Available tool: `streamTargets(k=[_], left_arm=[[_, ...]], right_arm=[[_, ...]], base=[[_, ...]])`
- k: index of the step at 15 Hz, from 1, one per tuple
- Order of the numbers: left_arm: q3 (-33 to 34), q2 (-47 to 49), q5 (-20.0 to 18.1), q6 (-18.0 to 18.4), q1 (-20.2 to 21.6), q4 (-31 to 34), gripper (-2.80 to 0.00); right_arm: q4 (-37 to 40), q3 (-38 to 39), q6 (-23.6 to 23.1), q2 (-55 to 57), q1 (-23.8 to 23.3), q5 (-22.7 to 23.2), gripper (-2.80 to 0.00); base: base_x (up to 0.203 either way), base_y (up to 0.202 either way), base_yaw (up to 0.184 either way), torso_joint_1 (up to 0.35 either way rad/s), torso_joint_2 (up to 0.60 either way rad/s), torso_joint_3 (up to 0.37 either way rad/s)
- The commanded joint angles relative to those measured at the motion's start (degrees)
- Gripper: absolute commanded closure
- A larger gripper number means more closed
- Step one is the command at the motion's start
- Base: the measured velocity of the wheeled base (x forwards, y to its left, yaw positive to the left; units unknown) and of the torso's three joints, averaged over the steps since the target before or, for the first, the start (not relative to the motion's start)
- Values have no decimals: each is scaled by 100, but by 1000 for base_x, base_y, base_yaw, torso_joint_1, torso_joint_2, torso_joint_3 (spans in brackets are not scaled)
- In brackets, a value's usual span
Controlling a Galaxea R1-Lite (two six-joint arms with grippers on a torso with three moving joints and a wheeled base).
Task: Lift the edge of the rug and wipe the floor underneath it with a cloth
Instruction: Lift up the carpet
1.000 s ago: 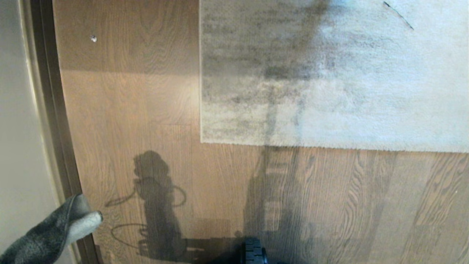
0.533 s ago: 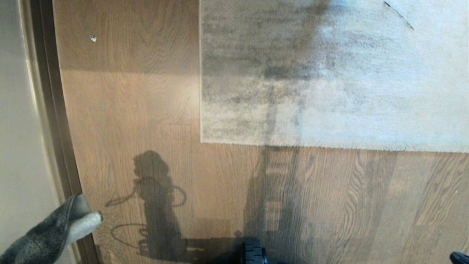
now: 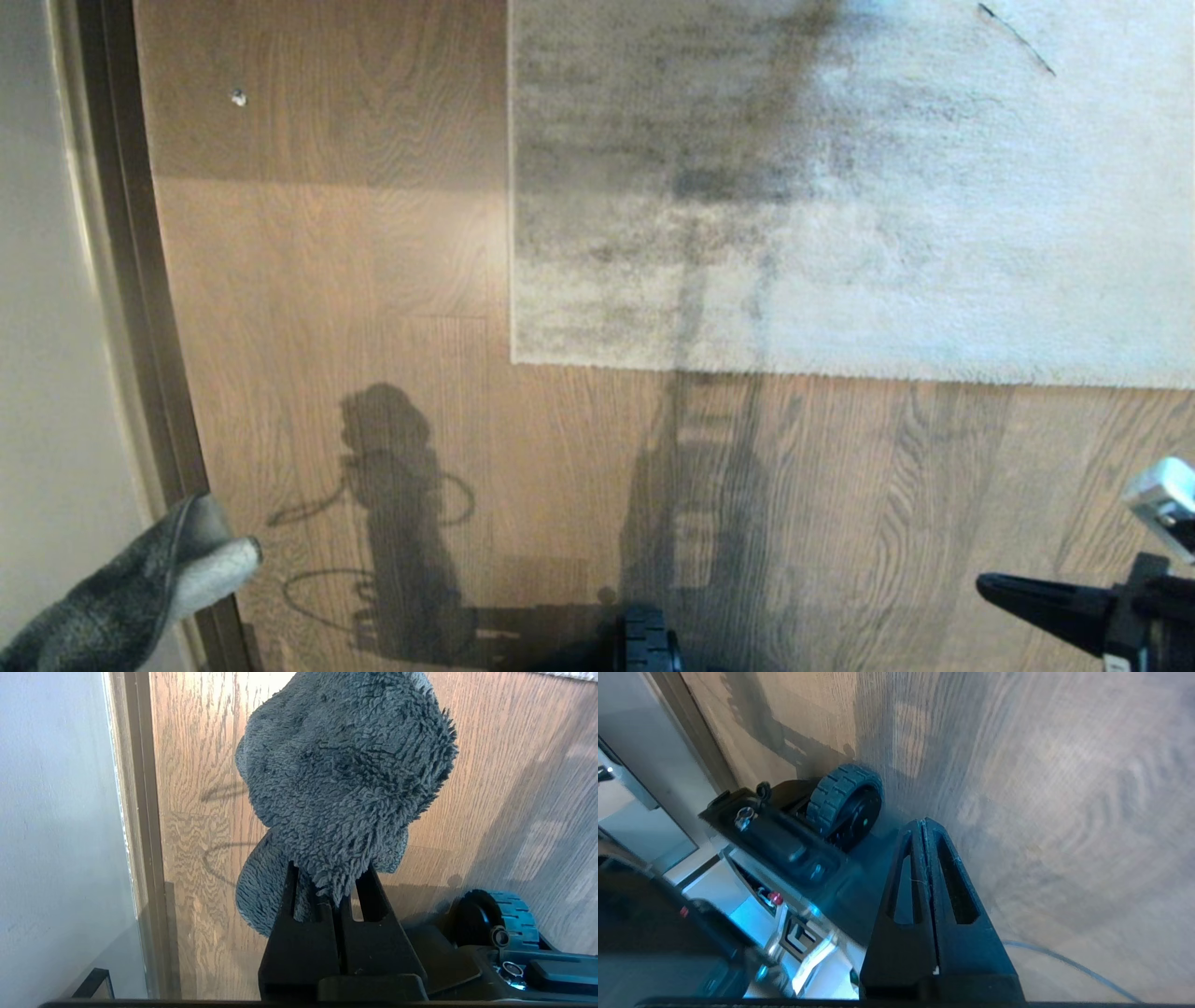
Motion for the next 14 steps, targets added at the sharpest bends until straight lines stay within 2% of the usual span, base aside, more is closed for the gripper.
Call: streamTargets(k=[1,3,4,7,9,10,11,14], left_arm=[[1,0,2,-5,2,3,0],[1,0,2,-5,2,3,0],[1,0,2,-5,-3,3,0],[1,0,2,-5,-5,3,0],[1,0,2,-5,-7,3,0],[1,0,2,-5,2,3,0],[1,0,2,-5,2,3,0],[1,0,2,-5,2,3,0]], right_arm=[[-946,15,34,1354,134,5,0],[-2065,7,285,2074,314,-288,0],[-2549,2,582,2346,566,-653,0],[-3686,-74,1787,3008,1713,-2260,0],[-3965,-346,2586,3312,2411,-3538,0],[-3996,-539,2892,3415,2626,-4029,0],[-4022,-663,3045,3511,2703,-4295,0],[-4053,-618,3209,3521,2705,-4532,0]], base=[[0,0,0,0,0,0],[0,0,0,0,0,0],[0,0,0,0,0,0],[0,0,0,0,0,0],[0,0,0,0,0,0],[0,0,0,0,0,0],[0,0,0,0,0,0],[0,0,0,0,0,0]])
